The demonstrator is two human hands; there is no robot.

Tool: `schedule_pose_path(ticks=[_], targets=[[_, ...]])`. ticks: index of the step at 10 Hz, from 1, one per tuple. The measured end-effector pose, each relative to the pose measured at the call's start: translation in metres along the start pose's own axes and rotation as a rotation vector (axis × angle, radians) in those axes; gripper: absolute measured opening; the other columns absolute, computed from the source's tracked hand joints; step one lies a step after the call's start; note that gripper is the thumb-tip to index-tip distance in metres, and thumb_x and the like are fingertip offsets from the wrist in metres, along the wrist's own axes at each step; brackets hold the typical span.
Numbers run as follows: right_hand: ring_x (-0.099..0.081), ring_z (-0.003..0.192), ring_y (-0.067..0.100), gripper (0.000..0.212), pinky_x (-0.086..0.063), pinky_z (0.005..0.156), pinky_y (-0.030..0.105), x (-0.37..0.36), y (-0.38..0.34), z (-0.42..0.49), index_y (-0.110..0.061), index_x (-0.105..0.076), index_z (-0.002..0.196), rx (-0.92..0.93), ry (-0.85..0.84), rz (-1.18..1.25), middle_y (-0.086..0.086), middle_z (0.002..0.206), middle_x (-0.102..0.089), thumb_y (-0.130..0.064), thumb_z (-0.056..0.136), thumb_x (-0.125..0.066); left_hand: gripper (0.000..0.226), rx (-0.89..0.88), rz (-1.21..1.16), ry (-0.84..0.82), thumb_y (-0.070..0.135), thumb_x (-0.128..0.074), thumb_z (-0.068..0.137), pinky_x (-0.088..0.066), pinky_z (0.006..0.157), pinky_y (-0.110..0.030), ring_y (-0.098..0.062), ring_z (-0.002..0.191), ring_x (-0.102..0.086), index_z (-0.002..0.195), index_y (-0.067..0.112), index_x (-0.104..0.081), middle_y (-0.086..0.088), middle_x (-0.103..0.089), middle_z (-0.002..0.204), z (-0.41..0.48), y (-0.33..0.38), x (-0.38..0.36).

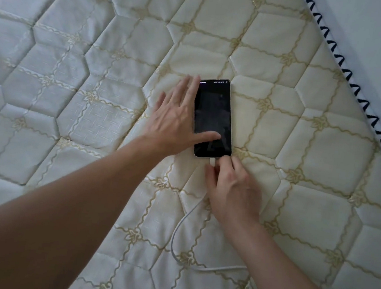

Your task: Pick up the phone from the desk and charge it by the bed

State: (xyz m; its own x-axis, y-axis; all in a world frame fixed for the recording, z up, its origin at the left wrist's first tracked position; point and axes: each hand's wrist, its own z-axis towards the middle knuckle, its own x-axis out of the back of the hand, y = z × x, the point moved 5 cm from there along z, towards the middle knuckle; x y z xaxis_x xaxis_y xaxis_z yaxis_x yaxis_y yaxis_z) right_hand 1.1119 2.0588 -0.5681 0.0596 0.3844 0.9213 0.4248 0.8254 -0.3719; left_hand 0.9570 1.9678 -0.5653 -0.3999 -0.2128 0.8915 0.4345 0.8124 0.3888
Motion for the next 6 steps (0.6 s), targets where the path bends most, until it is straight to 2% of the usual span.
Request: schedule_pose_path(ticks=[2, 5, 6], targets=[[-0.063, 0.067, 0.032, 0.019, -0.037, 0.052, 0.032, 0.002, -0.003, 0.002, -0.015, -0.056, 0.082, 0.003, 0.016, 0.003, 0.006, 0.081, -0.064, -0.032, 0.089, -0.059, 0.091, 0.03, 0.088, 0.078, 0.069, -0.047, 0.086, -0.01, 0.124, -0.045, -0.013, 0.152, -0.009, 0.157, 0.025, -0.01, 0.006, -0.019, 0.165, -0.03, -0.014, -0.006], [-0.064, 0.088, 0.03, 0.024, -0.046, 0.065, 0.036, 0.01, -0.003, 0.003, -0.017, -0.055, 0.092, -0.06, -0.117, 0.05, 0.003, 0.097, -0.064, -0.041, 0.094, -0.049, 0.079, 0.073, 0.1, 0.09, 0.064, -0.034, 0.09, -0.011, 0.124, -0.043, -0.013, 0.152, -0.012, 0.157, 0.025, -0.017, 0.007, -0.02, 0.165, -0.061, -0.008, 0.005], [-0.063, 0.089, 0.031, 0.027, -0.047, 0.069, 0.038, 0.027, 0.003, 0.0, -0.017, -0.058, 0.09, -0.054, -0.114, -0.026, 0.005, 0.093, -0.065, -0.043, 0.092, -0.052, 0.078, 0.071, 0.148, 0.082, 0.063, -0.03, 0.087, -0.015, 0.123, -0.044, -0.017, 0.151, -0.018, 0.156, 0.027, -0.023, 0.004, -0.027, 0.163, -0.074, -0.005, 0.019]])
